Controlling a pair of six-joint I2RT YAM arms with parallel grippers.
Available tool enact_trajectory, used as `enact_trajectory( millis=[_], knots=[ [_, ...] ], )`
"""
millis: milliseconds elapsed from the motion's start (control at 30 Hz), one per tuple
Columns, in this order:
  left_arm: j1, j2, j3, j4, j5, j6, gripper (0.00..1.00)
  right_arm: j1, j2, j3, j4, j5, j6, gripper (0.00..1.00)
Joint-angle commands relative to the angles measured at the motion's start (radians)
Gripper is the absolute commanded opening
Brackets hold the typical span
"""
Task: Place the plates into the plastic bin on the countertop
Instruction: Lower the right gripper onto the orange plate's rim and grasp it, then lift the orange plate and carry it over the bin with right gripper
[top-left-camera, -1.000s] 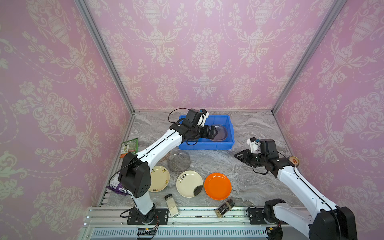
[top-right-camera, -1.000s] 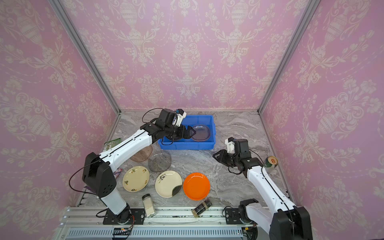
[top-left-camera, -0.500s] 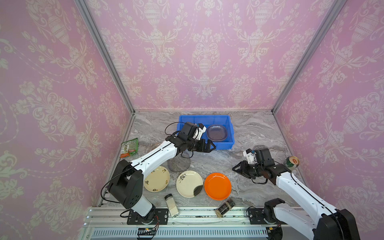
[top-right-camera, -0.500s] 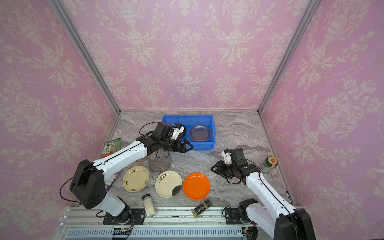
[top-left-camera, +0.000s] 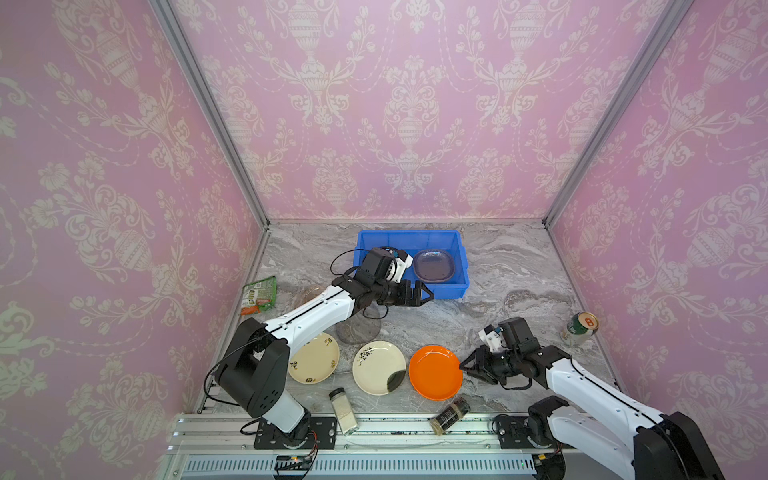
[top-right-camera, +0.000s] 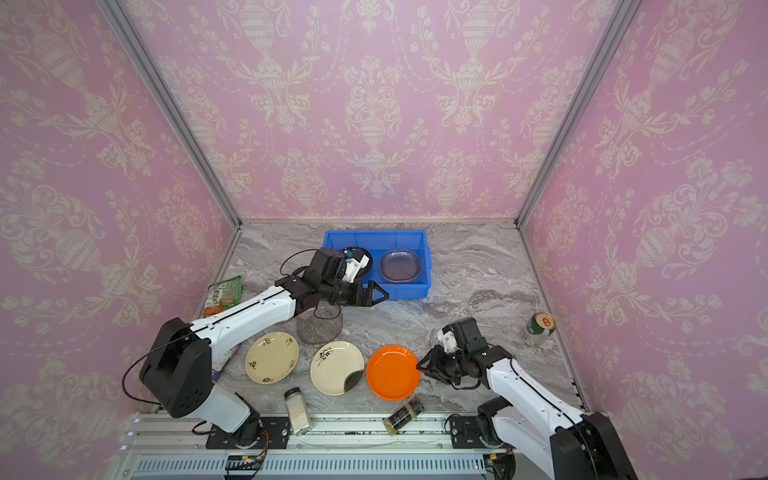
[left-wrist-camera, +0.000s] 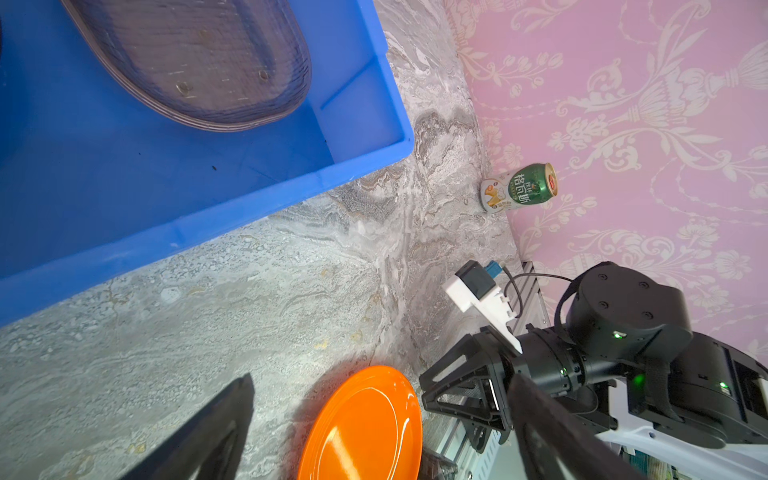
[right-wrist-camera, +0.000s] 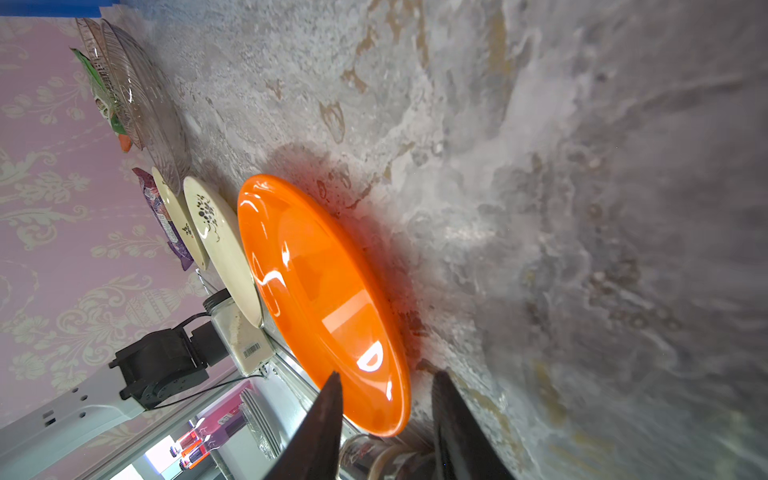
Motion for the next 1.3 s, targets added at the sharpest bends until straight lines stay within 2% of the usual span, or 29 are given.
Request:
enact_trajectory(
  millis=[0, 300, 400, 600, 667, 967, 1133, 1267],
  knots=[
    [-0.007, 0.005, -0.008, 0.037, 0.03, -0.024, 0.97, 0.007, 0.008, -0.029, 0.064, -0.029, 0.036, 0.36],
    [-0.007, 0.013, -0.029, 0.099, 0.027, -0.055, 0.97, 0.012, 0.069, -0.093, 0.228, -0.044, 0.066, 0.33],
    [-0.006, 0.019, -0.024, 0.108, 0.022, -0.058, 0.97, 0.018, 0.099, -0.102, 0.278, -0.039, 0.075, 0.27],
    [-0.004, 0.041, -0.012, 0.128, 0.014, -0.067, 0.96, 0.025, 0.162, -0.119, 0.341, -0.036, 0.07, 0.22],
    [-0.004, 0.047, -0.003, 0.121, 0.014, -0.064, 0.96, 0.025, 0.172, -0.125, 0.35, -0.034, 0.065, 0.16],
    [0.007, 0.076, 0.063, 0.091, 0.016, -0.041, 0.96, 0.025, 0.163, -0.103, 0.339, 0.0, 0.029, 0.0],
    [0.022, 0.086, 0.137, 0.061, 0.02, -0.015, 0.96, 0.023, 0.116, -0.047, 0.265, 0.017, -0.007, 0.0],
    [0.045, 0.067, 0.194, 0.025, -0.03, 0.011, 0.96, 0.023, 0.016, 0.06, 0.118, 0.084, -0.055, 0.0]
  ],
)
